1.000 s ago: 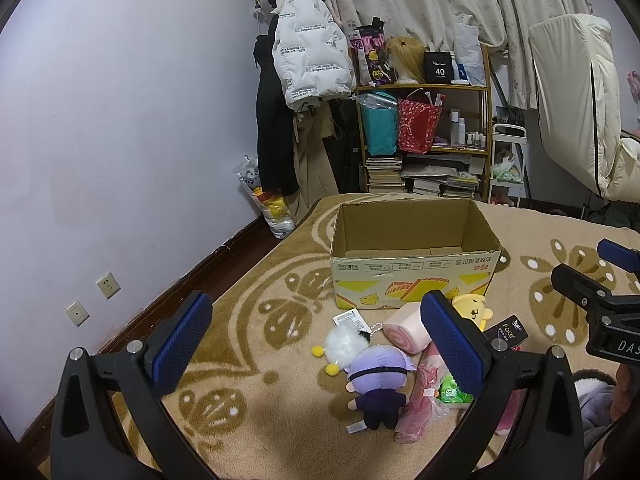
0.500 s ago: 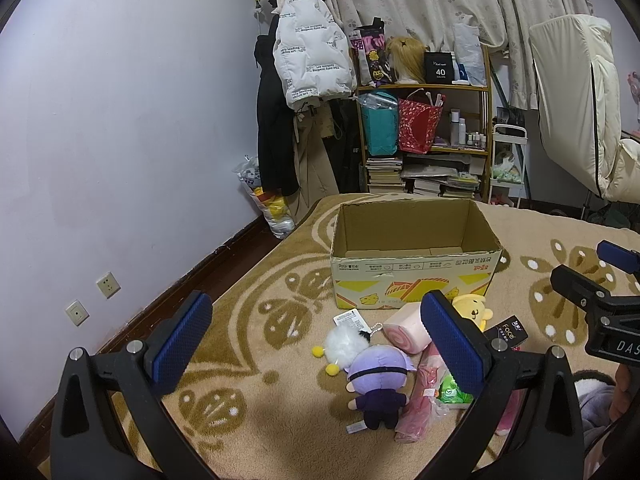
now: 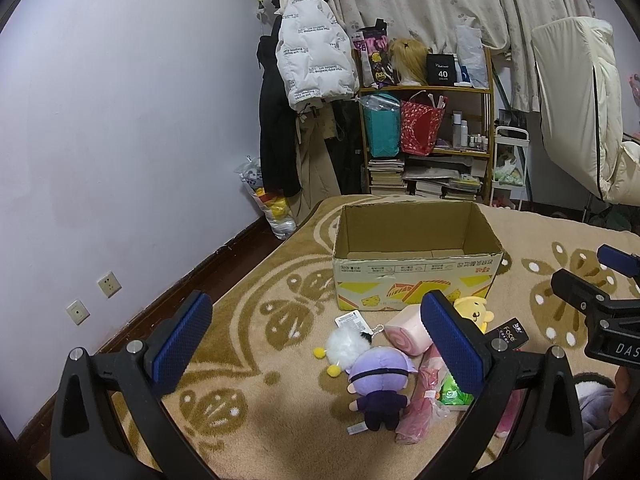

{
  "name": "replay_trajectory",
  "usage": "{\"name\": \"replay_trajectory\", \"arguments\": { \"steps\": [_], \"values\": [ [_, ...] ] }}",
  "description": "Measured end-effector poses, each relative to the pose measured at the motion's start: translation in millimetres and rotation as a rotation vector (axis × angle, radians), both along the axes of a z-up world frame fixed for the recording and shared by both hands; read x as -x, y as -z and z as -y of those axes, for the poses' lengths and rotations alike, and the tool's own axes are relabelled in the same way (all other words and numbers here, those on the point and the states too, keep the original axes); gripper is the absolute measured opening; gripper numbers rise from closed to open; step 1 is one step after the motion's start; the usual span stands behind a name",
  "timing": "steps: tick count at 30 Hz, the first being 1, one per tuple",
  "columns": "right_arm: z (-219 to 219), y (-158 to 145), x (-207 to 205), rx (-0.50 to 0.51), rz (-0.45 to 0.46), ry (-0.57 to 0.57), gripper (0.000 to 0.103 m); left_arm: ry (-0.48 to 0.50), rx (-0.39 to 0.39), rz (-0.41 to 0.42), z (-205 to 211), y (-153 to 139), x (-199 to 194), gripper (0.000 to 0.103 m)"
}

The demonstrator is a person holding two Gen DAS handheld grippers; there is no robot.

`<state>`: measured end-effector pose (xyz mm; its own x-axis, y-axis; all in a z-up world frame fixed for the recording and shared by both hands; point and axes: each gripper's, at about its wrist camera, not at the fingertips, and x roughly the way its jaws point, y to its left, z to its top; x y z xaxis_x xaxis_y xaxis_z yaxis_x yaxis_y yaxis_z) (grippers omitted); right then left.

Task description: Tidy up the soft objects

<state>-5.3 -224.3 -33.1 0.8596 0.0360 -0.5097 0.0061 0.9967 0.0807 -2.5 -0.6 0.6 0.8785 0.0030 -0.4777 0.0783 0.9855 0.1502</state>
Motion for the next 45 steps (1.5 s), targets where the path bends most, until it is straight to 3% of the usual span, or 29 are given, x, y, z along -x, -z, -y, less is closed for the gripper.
{"name": "replay_trajectory", "arguments": {
  "steps": [25, 38, 45],
  "values": [
    [-0.9, 6.1, -2.3, -0.02, -0.02, 0.005, 0.103, -0.004, -0.002, -0.02, -2.4, 2.1, -2.7, 0.103],
    [24.0, 26.0, -32.1, -0.171, -0.15, 0.032, 0.103, 0.013, 0.042, -0.205, -3.8, 29.6, -45.8, 0.103],
    [28.5, 48.5, -55.9, -0.164, -0.226, 0.059, 0.103, 0.014, 0.084, -0.322, -6.7, 52.9, -76.8, 0.103]
  ]
}}
